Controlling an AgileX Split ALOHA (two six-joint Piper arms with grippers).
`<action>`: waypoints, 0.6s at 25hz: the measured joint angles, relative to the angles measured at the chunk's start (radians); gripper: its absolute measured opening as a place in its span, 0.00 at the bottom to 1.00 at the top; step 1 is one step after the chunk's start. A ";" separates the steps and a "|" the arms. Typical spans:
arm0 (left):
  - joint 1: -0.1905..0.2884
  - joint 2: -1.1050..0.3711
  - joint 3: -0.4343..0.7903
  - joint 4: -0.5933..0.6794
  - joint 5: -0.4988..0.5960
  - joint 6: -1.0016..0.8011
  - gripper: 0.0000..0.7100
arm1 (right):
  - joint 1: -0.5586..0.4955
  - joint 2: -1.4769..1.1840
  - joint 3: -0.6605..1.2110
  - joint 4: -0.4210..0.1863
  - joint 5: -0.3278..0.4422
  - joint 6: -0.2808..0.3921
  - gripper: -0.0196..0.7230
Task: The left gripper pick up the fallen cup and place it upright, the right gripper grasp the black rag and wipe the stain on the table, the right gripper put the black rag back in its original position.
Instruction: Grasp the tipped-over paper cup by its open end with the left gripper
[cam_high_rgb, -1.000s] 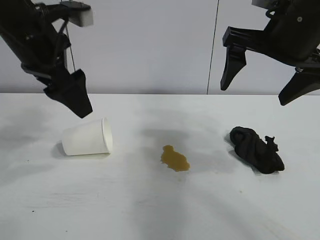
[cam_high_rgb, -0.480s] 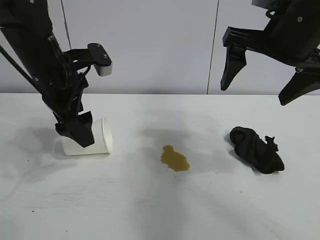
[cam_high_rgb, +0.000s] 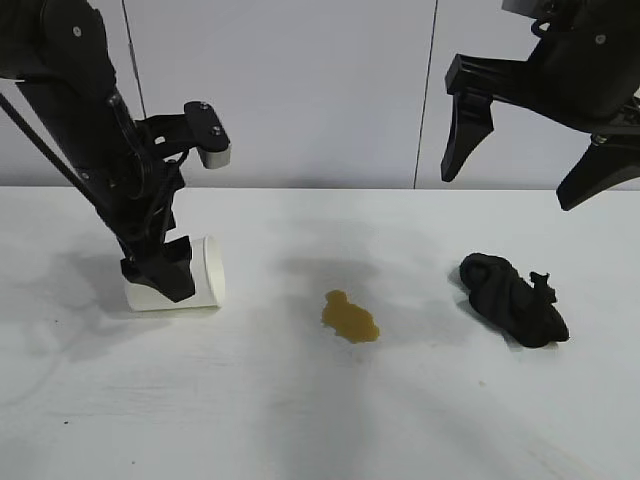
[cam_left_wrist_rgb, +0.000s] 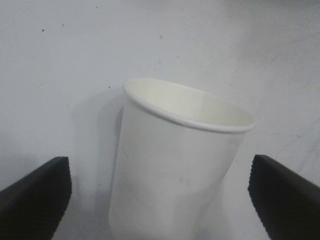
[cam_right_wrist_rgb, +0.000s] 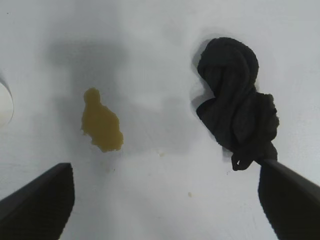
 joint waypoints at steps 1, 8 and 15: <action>-0.001 0.010 0.000 -0.001 0.000 0.001 0.98 | 0.000 0.000 0.000 0.000 0.000 0.000 0.96; -0.020 0.042 -0.006 -0.002 -0.028 0.001 0.98 | 0.000 0.000 0.000 0.000 0.000 -0.002 0.96; -0.020 0.052 -0.007 -0.034 -0.046 0.006 0.75 | 0.000 0.000 0.000 -0.001 0.000 -0.002 0.96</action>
